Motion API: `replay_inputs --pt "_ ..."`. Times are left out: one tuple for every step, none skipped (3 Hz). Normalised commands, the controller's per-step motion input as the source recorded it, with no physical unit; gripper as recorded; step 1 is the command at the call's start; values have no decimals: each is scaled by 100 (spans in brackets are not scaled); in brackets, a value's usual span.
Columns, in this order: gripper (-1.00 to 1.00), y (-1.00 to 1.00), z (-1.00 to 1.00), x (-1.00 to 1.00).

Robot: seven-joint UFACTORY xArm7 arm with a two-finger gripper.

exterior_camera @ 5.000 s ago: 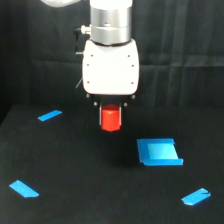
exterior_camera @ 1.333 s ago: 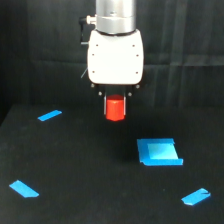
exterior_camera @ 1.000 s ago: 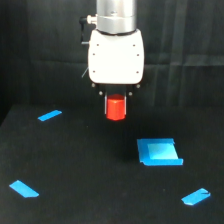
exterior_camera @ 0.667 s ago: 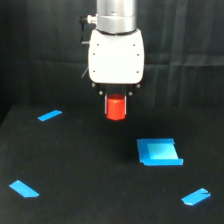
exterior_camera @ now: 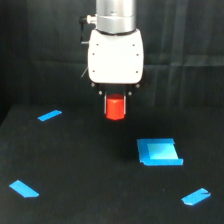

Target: Pick up the red object from the table

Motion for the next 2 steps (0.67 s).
replay_inputs --pt "-98 3 -2 7" --pt "-97 5 7 6"
